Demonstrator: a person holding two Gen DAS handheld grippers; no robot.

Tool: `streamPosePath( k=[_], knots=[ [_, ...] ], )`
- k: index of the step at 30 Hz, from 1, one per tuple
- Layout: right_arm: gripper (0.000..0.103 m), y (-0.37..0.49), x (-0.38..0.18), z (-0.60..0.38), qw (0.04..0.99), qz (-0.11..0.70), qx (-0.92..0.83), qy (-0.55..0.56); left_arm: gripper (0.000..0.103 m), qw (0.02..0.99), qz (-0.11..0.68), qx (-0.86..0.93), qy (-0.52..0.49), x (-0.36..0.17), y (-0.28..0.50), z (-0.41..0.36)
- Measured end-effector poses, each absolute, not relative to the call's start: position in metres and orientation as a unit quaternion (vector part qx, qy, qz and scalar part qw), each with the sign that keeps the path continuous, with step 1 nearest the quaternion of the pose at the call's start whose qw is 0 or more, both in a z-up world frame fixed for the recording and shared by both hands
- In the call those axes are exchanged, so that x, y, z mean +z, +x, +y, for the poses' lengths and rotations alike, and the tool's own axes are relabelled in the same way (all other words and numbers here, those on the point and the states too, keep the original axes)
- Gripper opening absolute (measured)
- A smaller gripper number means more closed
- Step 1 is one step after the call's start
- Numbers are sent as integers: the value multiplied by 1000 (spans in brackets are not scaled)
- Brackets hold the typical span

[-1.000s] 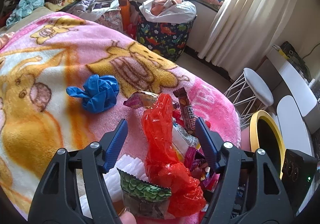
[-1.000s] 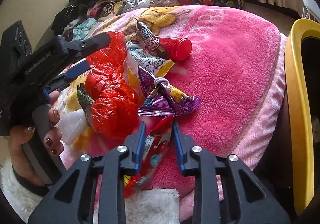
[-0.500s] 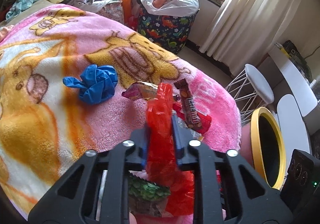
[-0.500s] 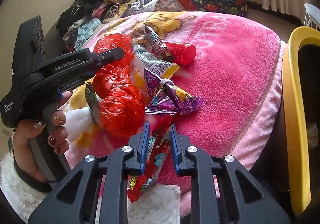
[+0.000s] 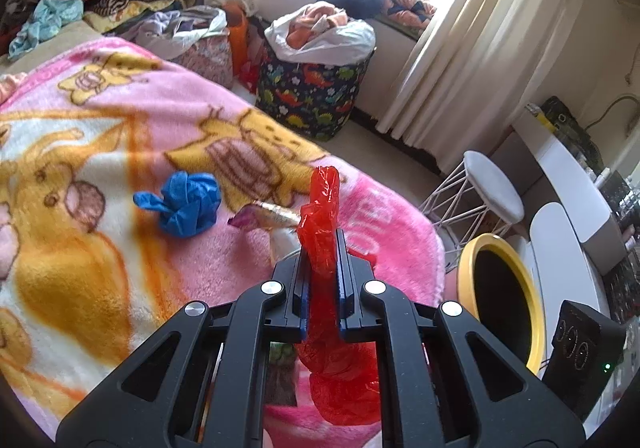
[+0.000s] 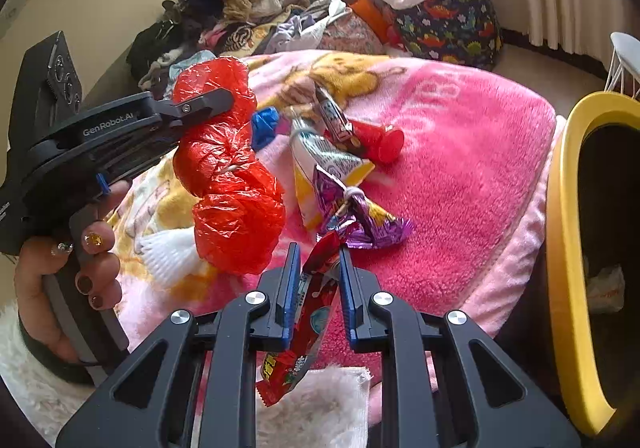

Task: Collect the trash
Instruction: 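Grasp the red plastic bag with the left gripper while the right grasps a red wrapper, then carry the red bag and red wrapper in both grippers over the yellow bin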

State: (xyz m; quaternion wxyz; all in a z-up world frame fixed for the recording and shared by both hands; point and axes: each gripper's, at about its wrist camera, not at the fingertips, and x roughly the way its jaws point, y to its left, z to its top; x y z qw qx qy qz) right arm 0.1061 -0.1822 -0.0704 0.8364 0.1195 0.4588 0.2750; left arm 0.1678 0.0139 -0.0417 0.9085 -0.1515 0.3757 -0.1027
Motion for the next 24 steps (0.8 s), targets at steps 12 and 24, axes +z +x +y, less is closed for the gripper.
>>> streamPosePath(
  k=[12,24],
  knots=[
    [18,102,-43,-205,858,420,264,133,5,920,347,-115,-143,-16,157,4],
    [18,95,-24,-237,876,389,241,154,5,923,336,-136,-128,-5,148,-21]
  ],
)
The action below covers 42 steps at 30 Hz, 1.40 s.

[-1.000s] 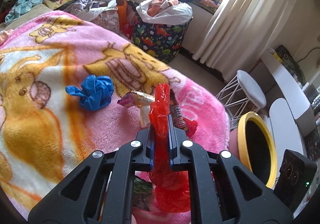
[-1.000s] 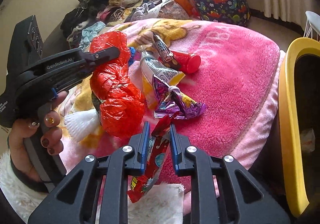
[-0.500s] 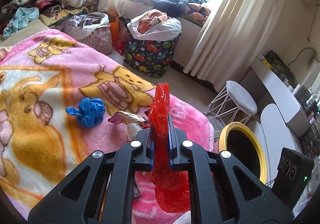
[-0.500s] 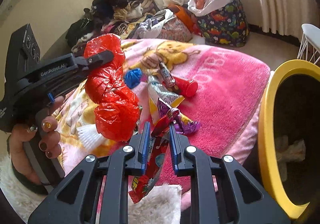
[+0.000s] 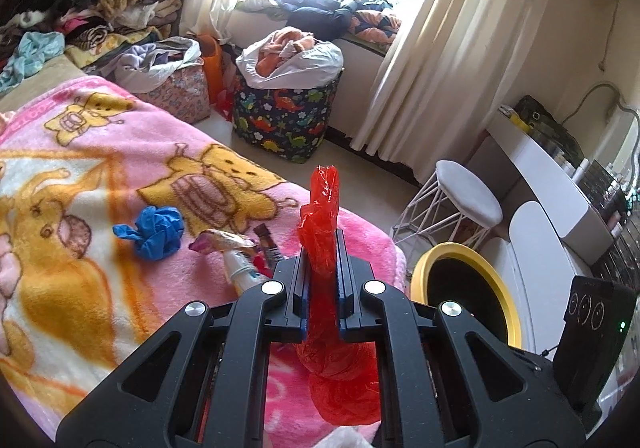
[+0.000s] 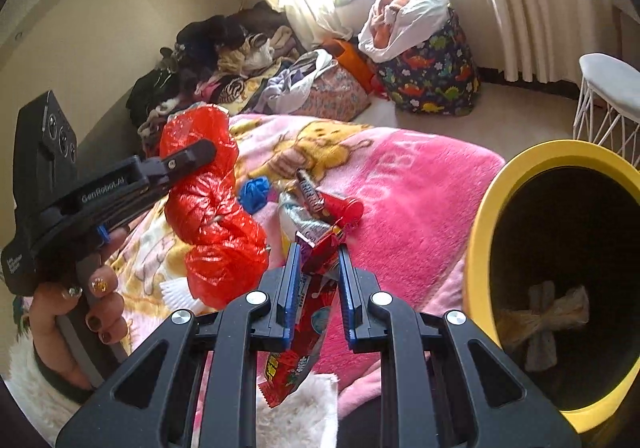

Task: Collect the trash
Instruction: 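Carry the red bag and red wrapper in both grippers over the yellow bin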

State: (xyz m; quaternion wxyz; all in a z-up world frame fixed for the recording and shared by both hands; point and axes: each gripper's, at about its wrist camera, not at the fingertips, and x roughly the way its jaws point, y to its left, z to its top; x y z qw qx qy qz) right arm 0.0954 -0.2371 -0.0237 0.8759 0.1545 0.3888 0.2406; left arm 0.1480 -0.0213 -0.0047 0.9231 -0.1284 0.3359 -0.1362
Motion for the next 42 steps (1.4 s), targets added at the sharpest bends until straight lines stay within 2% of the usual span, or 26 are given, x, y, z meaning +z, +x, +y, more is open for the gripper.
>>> streamPosePath(
  k=[42],
  knots=[
    [17,83,-28,-345,900,341,135,236,5,912,346,-209,-70,-7,136,-124]
  ],
)
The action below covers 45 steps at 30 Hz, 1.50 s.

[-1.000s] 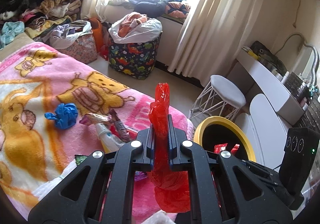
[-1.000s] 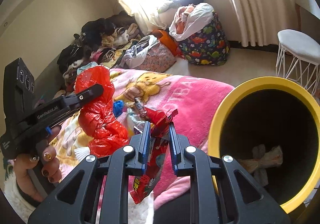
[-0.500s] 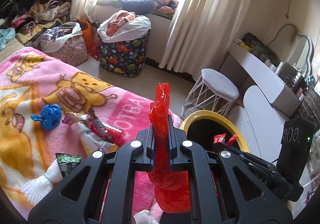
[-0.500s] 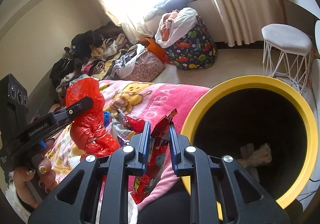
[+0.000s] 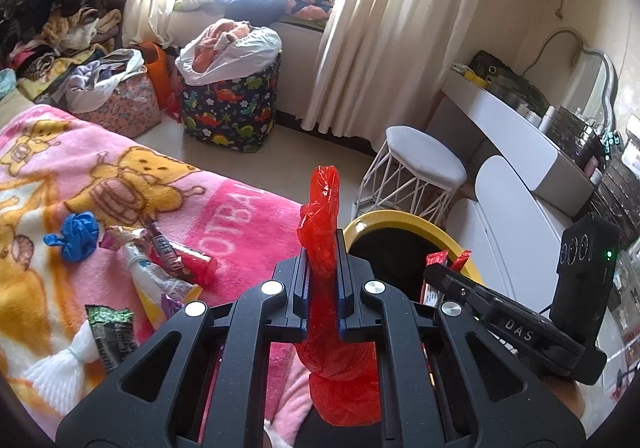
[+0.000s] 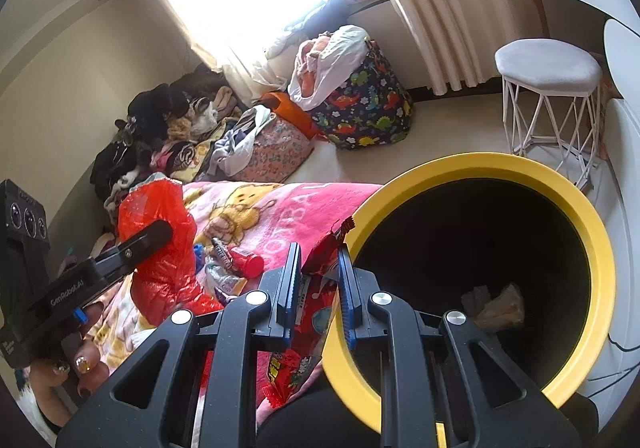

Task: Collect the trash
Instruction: 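Carry the red bag and red wrapper in both grippers over the yellow bin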

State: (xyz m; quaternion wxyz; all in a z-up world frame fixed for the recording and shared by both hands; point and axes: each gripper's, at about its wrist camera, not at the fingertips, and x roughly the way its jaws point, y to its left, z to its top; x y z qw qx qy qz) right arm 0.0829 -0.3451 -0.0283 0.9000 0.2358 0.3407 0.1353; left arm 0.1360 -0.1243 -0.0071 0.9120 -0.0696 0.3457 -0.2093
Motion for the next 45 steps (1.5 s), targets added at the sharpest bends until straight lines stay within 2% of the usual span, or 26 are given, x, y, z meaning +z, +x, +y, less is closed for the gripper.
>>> streamPosePath(
  k=[45],
  knots=[
    [17,68,-50,-410,909,324,45,260,5,897,360,-254,-29,-33,141,-189]
  ],
)
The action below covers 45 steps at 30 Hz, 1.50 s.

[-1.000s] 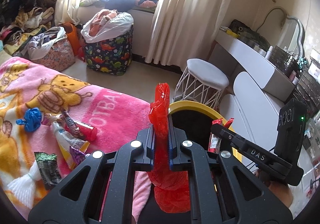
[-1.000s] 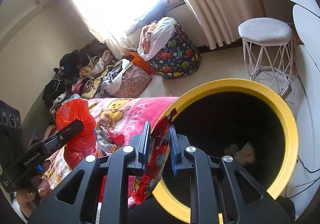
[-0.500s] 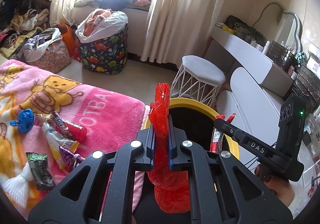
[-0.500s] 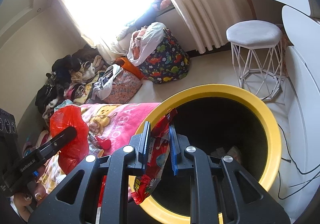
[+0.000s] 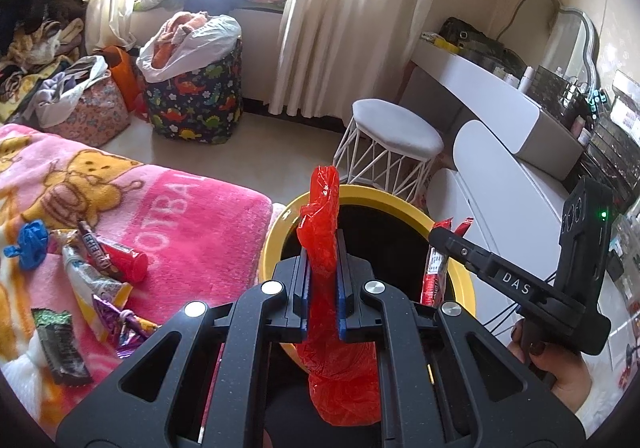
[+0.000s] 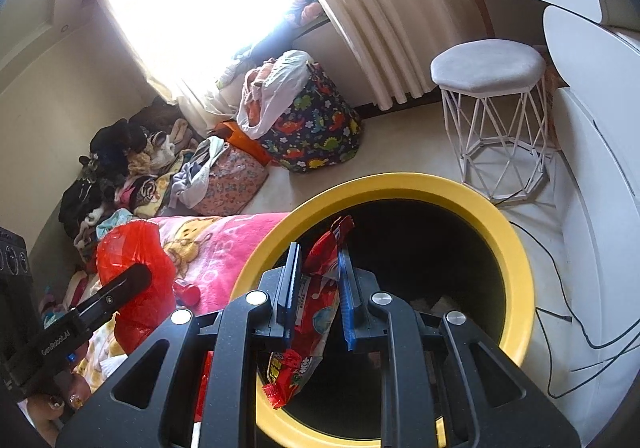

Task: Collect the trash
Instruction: 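Carry the red bag and red wrapper in both grippers over the yellow bin, then open both grippers to drop the red bag and wrapper into the bin, then withdraw both open grippers from above the bin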

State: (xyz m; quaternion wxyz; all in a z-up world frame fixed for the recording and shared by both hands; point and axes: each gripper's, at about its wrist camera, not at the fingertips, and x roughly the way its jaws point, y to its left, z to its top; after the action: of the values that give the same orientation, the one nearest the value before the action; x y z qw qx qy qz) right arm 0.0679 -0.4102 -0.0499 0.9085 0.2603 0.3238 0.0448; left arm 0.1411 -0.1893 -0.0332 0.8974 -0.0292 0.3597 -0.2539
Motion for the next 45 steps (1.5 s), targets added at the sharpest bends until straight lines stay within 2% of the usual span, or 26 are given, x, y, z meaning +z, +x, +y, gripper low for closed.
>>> streamPosePath(
  k=[24,29,30,31,32,33,34,37,40,45],
  knots=[
    [17,75,-71,-421,900,352,12,258,5,879,389,-273,-28,-68,158,-214],
    [20,76,-76,-422,895,362,7,260,6,879,392,-270,-37,-71,162,-212],
    [24,77,-77,-423,894,363,7,262,11,880,391,-268,-38,-71,161,-211],
    [33,77,-78,-423,893,363,6,264,23,881,390,-267,-40,-71,161,-210],
    [37,77,-78,-423,893,363,6,266,29,882,388,-265,-43,-70,161,-207],
    [43,77,-79,-424,893,364,5,265,40,883,385,-263,-46,-70,160,-205],
    [44,77,-78,-423,893,363,6,264,49,885,382,-260,-48,-69,160,-203],
    [46,78,-77,-421,894,363,8,261,68,890,375,-252,-57,-65,159,-196],
    [49,78,-76,-420,896,362,10,256,80,895,367,-244,-63,-61,156,-188],
    [51,77,-70,-412,902,354,17,245,86,904,354,-232,-67,-53,152,-178]
  ],
)
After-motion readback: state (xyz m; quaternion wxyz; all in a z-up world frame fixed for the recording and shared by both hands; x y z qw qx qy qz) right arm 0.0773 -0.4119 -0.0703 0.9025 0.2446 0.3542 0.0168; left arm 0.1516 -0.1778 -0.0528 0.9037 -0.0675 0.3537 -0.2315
